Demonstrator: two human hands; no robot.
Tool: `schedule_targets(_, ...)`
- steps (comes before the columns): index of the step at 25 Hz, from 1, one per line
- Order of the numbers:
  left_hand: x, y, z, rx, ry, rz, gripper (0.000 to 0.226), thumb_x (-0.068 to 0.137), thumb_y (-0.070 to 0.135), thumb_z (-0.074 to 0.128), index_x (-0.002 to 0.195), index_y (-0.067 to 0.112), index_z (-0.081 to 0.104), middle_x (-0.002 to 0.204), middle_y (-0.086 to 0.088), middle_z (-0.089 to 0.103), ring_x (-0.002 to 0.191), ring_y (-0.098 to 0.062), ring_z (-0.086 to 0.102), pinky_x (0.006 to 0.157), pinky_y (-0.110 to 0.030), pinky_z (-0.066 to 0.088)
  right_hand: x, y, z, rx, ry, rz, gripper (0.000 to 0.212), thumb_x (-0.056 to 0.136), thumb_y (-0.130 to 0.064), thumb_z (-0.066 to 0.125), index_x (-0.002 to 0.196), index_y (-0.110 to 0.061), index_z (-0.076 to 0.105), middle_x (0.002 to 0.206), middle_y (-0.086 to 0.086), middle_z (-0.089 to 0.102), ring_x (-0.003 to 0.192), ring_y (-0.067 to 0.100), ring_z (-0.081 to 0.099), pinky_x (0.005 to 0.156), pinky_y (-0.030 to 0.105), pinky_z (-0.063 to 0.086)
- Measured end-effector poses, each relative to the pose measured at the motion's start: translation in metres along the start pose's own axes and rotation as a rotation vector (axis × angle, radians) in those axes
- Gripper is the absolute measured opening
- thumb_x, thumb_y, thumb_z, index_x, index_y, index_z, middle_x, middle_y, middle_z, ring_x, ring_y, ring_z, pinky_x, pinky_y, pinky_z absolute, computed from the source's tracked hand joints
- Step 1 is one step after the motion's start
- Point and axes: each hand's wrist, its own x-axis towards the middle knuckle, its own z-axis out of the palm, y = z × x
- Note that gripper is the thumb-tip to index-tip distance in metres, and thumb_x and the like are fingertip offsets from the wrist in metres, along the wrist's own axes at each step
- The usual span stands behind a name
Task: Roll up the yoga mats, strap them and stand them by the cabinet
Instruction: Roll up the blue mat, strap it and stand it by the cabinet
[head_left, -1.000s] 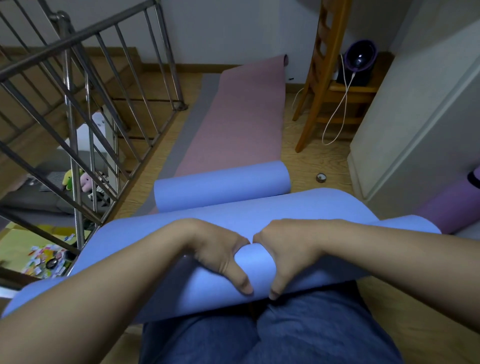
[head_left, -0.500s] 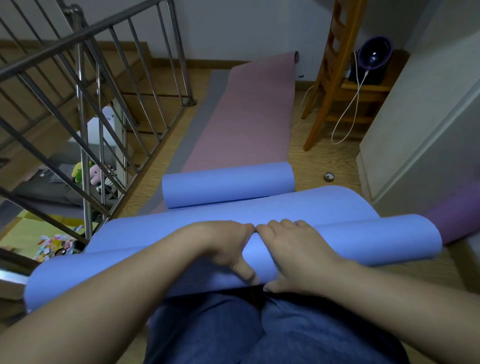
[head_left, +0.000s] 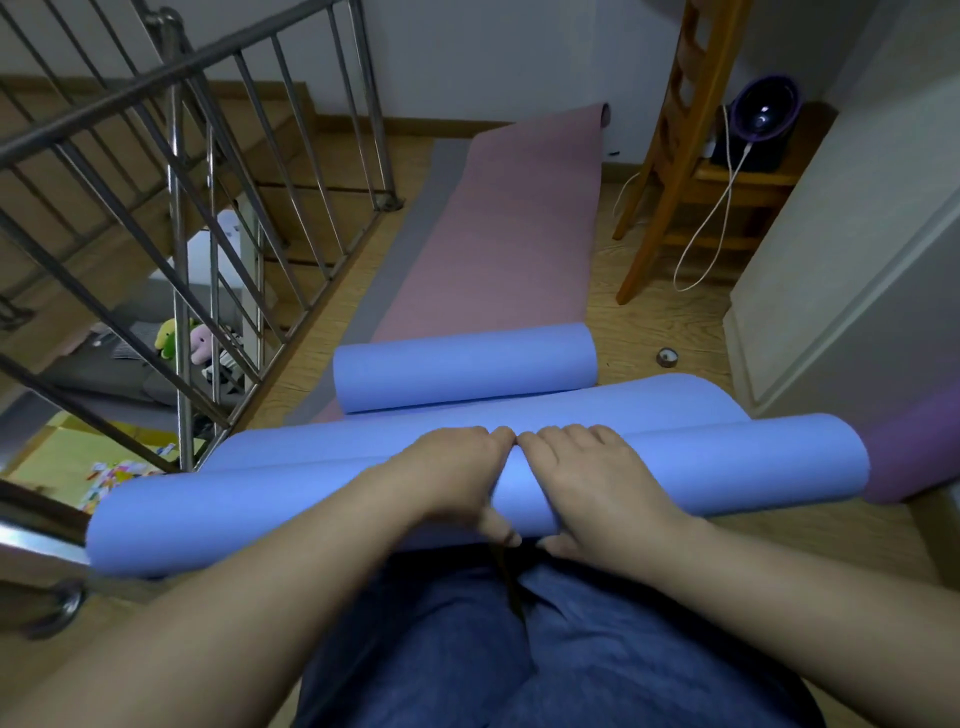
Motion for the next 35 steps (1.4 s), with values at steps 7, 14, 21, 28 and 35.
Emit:
schedule_targets(7, -0.008, 0.003, 0.047, 0.308, 0.475, -0.047, 0.093, 0.051, 0.047, 0.077, 0.131, 0.014, 0.044, 0.105, -0.006, 0.061, 0.085, -0.029, 0.062, 0.08, -0.042, 0.046, 0.03, 0.024, -0.02, 0.099, -0.174, -0.023, 0.073, 0.062, -0.055, 0.073, 0.118, -0.017, 0.045, 0.109, 0.003, 0.062, 0.098, 0.026, 0.059, 0.073, 0.033, 0.041)
schedule_targets(14, -0.017, 0.008, 0.024, 0.249, 0.371, -0.029, 0.082, 0.07, 0.046, 0.067, 0.138, 0.019, 0.03, 0.112, -0.004, 0.052, 0.099, -0.028, 0.055, 0.08, -0.035, 0.038, 0.038, 0.025, -0.04, 0.155, -0.376, -0.033, 0.075, 0.06, -0.058, 0.078, 0.117, -0.018, 0.048, 0.106, 0.004, 0.063, 0.093, 0.026, 0.059, 0.069, 0.031, 0.042)
schedule_targets(21, -0.034, 0.016, 0.001, -0.042, -0.007, 0.093, 0.082, 0.07, 0.049, 0.075, 0.135, 0.024, 0.033, 0.116, -0.004, 0.055, 0.102, -0.026, 0.057, 0.084, -0.037, 0.048, 0.011, 0.021, -0.049, 0.355, -0.641, -0.043, 0.074, 0.06, -0.06, 0.079, 0.12, -0.027, 0.052, 0.113, -0.006, 0.062, 0.099, 0.015, 0.059, 0.086, 0.03, 0.05)
schedule_targets(28, 0.009, -0.006, -0.029, -0.229, -0.422, 0.04, 0.079, 0.066, 0.057, 0.077, 0.132, 0.031, 0.042, 0.125, 0.008, 0.057, 0.114, -0.019, 0.056, 0.101, -0.037, 0.043, -0.013, -0.003, -0.022, 0.047, -0.17, -0.014, 0.081, 0.067, -0.053, 0.07, 0.132, -0.02, 0.035, 0.119, 0.001, 0.049, 0.105, 0.024, 0.048, 0.086, 0.036, 0.039)
schedule_targets(35, -0.019, 0.018, 0.013, 0.261, 0.093, -0.031, 0.082, 0.07, 0.045, 0.073, 0.134, 0.015, 0.03, 0.122, -0.007, 0.047, 0.108, -0.029, 0.051, 0.079, -0.035, 0.038, 0.003, 0.005, -0.024, 0.133, -0.174, 0.019, 0.076, 0.066, -0.052, 0.073, 0.125, -0.017, 0.041, 0.113, 0.003, 0.054, 0.102, 0.026, 0.053, 0.083, 0.037, 0.041)
